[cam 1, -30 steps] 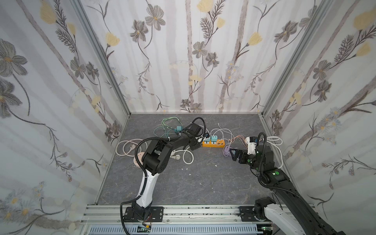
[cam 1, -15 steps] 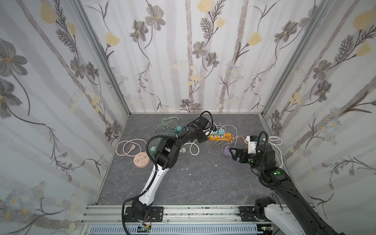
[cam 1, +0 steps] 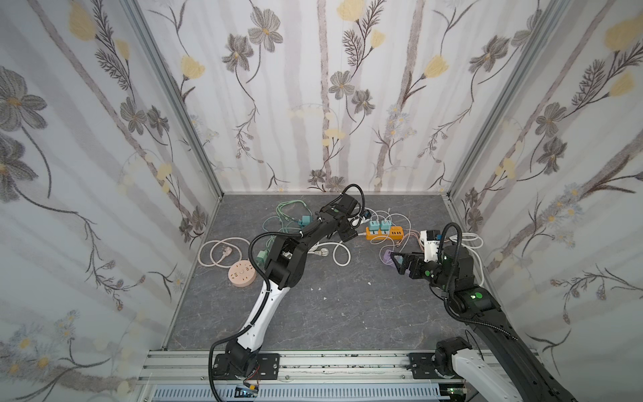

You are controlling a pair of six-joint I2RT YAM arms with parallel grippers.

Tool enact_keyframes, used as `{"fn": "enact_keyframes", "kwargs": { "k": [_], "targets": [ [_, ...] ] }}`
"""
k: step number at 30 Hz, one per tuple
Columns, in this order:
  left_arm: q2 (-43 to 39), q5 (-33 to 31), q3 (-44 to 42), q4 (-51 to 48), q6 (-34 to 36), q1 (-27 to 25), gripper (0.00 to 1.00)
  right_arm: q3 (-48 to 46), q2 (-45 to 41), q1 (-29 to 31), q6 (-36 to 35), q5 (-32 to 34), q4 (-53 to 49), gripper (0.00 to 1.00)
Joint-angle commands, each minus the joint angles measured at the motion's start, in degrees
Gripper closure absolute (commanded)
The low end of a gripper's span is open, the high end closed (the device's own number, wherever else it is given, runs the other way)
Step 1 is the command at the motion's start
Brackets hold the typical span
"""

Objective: Insert the plug

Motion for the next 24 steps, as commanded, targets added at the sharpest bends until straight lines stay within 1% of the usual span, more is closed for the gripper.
{"fn": "enact_keyframes", "kwargs": {
  "k": [1, 3, 6, 8, 9, 10, 13, 15, 17, 22, 23, 24],
  "targets": [
    [-10.8, 0.1, -9.9, 6.1, -1.5, 1.2, 0.26, 1.2, 1.3, 0.1, 0.5, -1.3, 1.3, 0.01],
    [-17.4, 0.9, -17.4, 8.1, -2.0, 2.0, 0.23, 2.0, 2.9, 0.2, 0.8, -2.7, 2.2, 0.01],
    [-28.1, 1.7, -28.7, 11.9, -6.2, 3.5, 0.17, 4.0, 5.6, 1.3, 2.1, -3.9, 3.8, 0.01],
    [-34.9, 2.0, -35.0, 14.0, -10.6, 4.6, 0.09, 5.0, 7.2, 3.0, 1.9, -3.5, 6.0, 0.01],
    [-38.2, 2.3, -38.5, 14.5, -12.8, 5.1, 0.03, 5.6, 8.1, 4.1, 1.7, -2.8, 7.3, 0.01],
    [-41.0, 3.0, -41.1, 14.6, -14.6, 5.6, 0.00, 6.1, 9.0, 5.2, 1.7, -2.0, 8.6, 0.01],
    [-47.0, 5.7, -47.4, 13.9, -16.3, 6.4, 0.00, 8.2, 12.1, 6.8, 1.6, -0.9, 11.3, 0.01],
    [-47.8, 5.8, -49.9, 14.4, -16.4, 6.5, 0.00, 9.6, 13.8, 7.3, 1.3, -1.0, 12.3, 0.01],
    [-47.1, 6.6, -50.0, 13.8, -17.2, 6.5, 0.00, 10.8, 15.0, 7.5, 0.5, -1.0, 12.4, 0.01],
    [-44.0, 17.5, -45.2, 11.0, -19.9, 6.2, 0.00, 11.9, 15.2, 7.9, -1.0, 0.2, 9.5, 0.01],
    [-43.0, 17.9, -44.3, 11.1, -20.6, 6.0, 0.00, 11.4, 14.8, 7.9, -1.0, 0.7, 9.5, 0.01],
    [-42.1, 16.9, -43.6, 11.3, -21.6, 5.8, 0.00, 11.1, 14.3, 7.9, -0.9, 1.2, 9.5, 0.01]
  ]
}}
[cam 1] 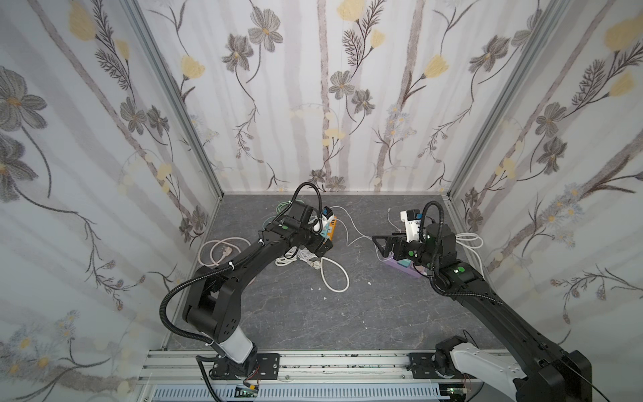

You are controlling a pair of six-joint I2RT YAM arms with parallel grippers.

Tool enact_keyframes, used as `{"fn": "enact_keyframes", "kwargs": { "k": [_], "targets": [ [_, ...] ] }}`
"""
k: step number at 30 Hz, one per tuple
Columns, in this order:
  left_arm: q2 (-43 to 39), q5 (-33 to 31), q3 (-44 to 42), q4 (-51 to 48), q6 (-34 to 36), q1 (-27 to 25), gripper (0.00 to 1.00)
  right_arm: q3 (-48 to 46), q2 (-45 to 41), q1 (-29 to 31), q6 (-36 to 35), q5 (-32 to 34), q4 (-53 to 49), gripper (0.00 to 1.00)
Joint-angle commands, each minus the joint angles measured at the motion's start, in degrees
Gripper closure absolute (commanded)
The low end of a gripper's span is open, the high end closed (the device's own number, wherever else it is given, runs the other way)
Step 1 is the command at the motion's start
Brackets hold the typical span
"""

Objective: Insert the plug

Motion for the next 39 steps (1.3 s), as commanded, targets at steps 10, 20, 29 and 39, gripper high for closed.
{"fn": "enact_keyframes", "kwargs": {
  "k": [10, 20, 29, 39],
  "targets": [
    [21.2, -11.8, 20.7, -13.4, -30.8, -0.2, 0.08, -2.8, -4.3, 0.3, -1.7, 5.7, -1.2, 0.01],
    [27.1, -22.1, 21.2, -7.7, -22.3, -3.3, 0.25, -3.5, -5.2, 0.4, -2.2, 6.2, -1.7, 0.01],
    [29.9, -19.8, 19.9, -4.7, -22.9, -2.5, 0.36, -3.9, -6.0, 0.5, -2.2, 6.4, -1.9, 0.01],
    [36.3, -11.5, 25.7, -4.2, -16.4, -3.9, 0.36, -3.5, -6.9, 0.4, -3.2, 7.0, -3.6, 0.01]
  ]
}}
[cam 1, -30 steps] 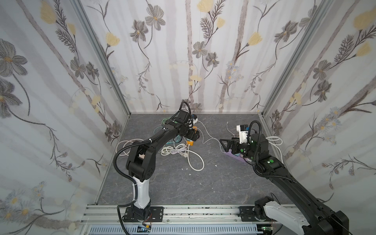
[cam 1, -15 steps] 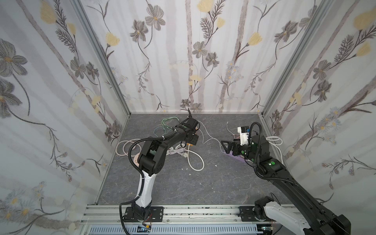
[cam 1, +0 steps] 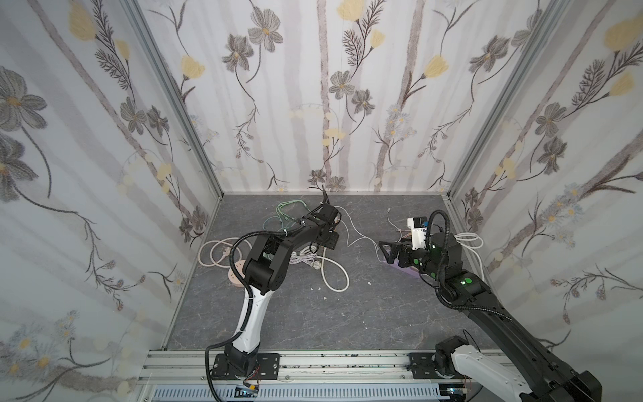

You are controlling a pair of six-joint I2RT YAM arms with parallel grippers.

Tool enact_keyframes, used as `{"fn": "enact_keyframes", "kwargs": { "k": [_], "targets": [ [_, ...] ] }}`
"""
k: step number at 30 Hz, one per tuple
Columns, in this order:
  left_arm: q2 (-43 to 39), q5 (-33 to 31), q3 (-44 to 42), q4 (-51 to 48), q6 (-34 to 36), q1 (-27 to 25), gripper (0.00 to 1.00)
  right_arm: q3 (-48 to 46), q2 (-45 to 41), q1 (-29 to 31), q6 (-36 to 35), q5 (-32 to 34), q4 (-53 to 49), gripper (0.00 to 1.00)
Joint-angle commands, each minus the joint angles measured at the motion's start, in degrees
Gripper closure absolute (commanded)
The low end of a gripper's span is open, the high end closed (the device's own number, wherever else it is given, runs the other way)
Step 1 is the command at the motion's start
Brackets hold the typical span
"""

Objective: Insert the plug

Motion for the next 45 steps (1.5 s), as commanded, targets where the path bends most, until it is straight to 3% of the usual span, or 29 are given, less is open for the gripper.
{"fn": "enact_keyframes", "kwargs": {
  "k": [1, 7, 11, 17, 22, 26, 28, 34, 37, 41, 43, 45],
  "targets": [
    [2.8, 5.7, 3.1, 0.2, 4.0, -1.1, 0.37, 0.3, -0.5, 0.0, -0.7, 0.6, -0.7, 0.01],
    [10.5, 10.4, 17.3, -4.0, 11.1, -2.5, 0.37, -0.6, -2.4, 0.0, -1.5, 1.9, -1.7, 0.01],
    [15.0, 11.1, 27.8, -11.5, 13.3, -3.4, 0.27, -1.1, -3.7, 0.0, -1.8, 2.6, -2.6, 0.01],
    [8.3, 12.2, 17.3, -9.2, 10.1, -3.5, 0.14, -2.2, -5.2, -0.1, -2.0, 3.4, -2.8, 0.01],
    [0.0, 19.5, 7.3, -6.7, 10.0, -3.5, 0.08, -2.3, -5.2, 0.0, -2.3, 3.4, -2.5, 0.01],
    [-3.3, 24.0, 6.2, -11.1, 9.5, -3.4, 0.06, -2.2, -5.0, 0.0, -2.3, 3.1, -2.3, 0.01],
    [-5.0, 27.9, 5.3, -12.3, 8.7, -3.3, 0.00, -2.4, -5.3, 0.0, -2.3, 3.2, -2.1, 0.01],
    [-8.9, 35.1, 3.1, -12.5, 3.1, -3.2, 0.00, -2.6, -5.3, 0.0, -2.4, 3.1, -1.6, 0.01],
    [-15.9, 37.7, -1.3, -9.0, 0.7, -3.2, 0.00, -2.5, -5.3, -0.1, -2.5, 2.9, -1.5, 0.01],
    [-30.0, 30.6, -10.6, -2.8, -2.8, -1.1, 0.00, -2.5, -4.6, 0.0, -2.4, 2.3, -0.5, 0.01],
    [-35.5, 21.4, -14.0, -2.1, -5.9, 2.1, 0.00, -2.3, -3.3, 0.0, -2.3, 1.1, 0.8, 0.01],
    [-39.7, 7.3, -17.4, -3.8, -9.1, 6.0, 0.00, -1.8, -1.6, 0.1, -1.8, 0.0, 2.5, 0.01]
  ]
}}
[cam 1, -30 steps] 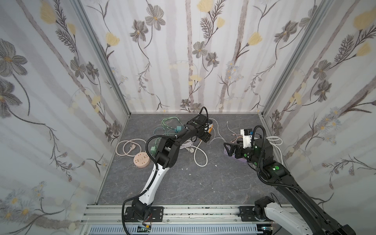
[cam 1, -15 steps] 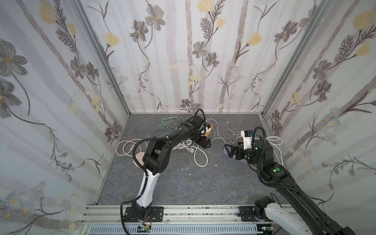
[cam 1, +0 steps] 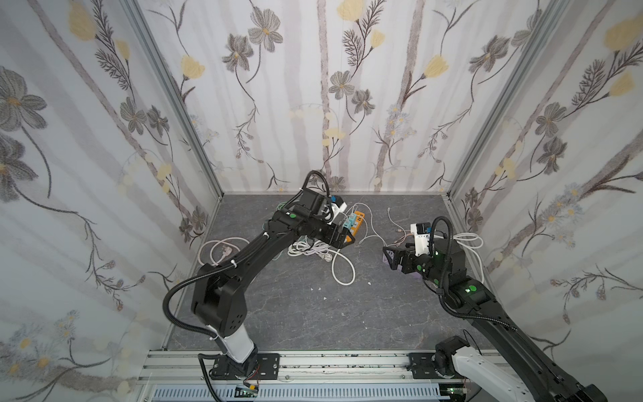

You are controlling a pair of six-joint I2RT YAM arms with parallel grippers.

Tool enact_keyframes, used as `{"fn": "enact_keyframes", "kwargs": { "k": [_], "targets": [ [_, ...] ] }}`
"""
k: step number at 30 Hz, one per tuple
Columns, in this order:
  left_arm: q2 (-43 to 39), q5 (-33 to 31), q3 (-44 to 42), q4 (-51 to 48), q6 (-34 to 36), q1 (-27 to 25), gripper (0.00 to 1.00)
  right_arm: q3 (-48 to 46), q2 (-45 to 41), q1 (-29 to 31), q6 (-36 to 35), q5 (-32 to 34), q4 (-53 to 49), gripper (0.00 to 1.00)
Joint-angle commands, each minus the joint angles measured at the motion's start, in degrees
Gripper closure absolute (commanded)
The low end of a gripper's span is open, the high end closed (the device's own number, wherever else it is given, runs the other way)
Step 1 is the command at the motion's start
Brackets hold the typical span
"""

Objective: Insert the plug

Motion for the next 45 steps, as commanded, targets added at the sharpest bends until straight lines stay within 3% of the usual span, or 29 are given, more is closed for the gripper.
{"fn": "enact_keyframes", "kwargs": {
  "k": [1, 5, 8, 11, 16, 19, 23, 29, 40, 45],
  "targets": [
    [-4.6, -23.5, -4.6, -0.3, -7.4, 5.1, 0.00, 1.0, 2.2, 0.2, 0.3, -2.1, 5.1, 0.01],
    [-9.1, -40.5, -10.3, -2.7, -11.1, 12.7, 0.00, 3.1, 5.6, 0.6, 0.2, -3.3, 6.4, 0.01],
    [-7.9, -45.1, -10.7, -8.0, -15.7, 19.6, 0.00, 4.1, 7.2, 0.9, -0.2, -3.9, 6.6, 0.01],
    [-7.3, -44.1, -14.2, -7.8, -21.3, 26.5, 0.00, 4.1, 7.9, 1.2, -0.3, -4.1, 7.2, 0.01],
    [-5.9, -34.2, -21.0, 0.7, -26.2, 34.8, 0.04, 4.0, 8.0, 1.3, -0.5, -4.1, 7.3, 0.01],
    [-1.7, -26.6, -21.1, 4.3, -26.1, 39.2, 0.16, 3.9, 8.0, 1.3, -0.8, -4.1, 7.3, 0.01],
    [5.6, -26.9, -18.3, 4.5, -26.3, 42.5, 0.42, 3.8, 8.0, 1.3, -1.0, -4.0, 7.1, 0.01],
    [11.8, -25.1, -18.1, 3.0, -30.4, 42.9, 0.67, 3.4, 7.2, 1.4, -0.8, -3.3, 6.5, 0.01],
    [-4.2, -22.3, -37.1, 3.6, -40.5, 39.6, 0.69, 2.9, 7.0, 1.5, -1.5, -3.3, 6.4, 0.01],
    [-16.5, -23.1, -46.0, 2.8, -52.4, 31.9, 0.67, 2.7, 8.6, 1.9, -1.6, -5.3, 7.7, 0.01]
  ]
}}
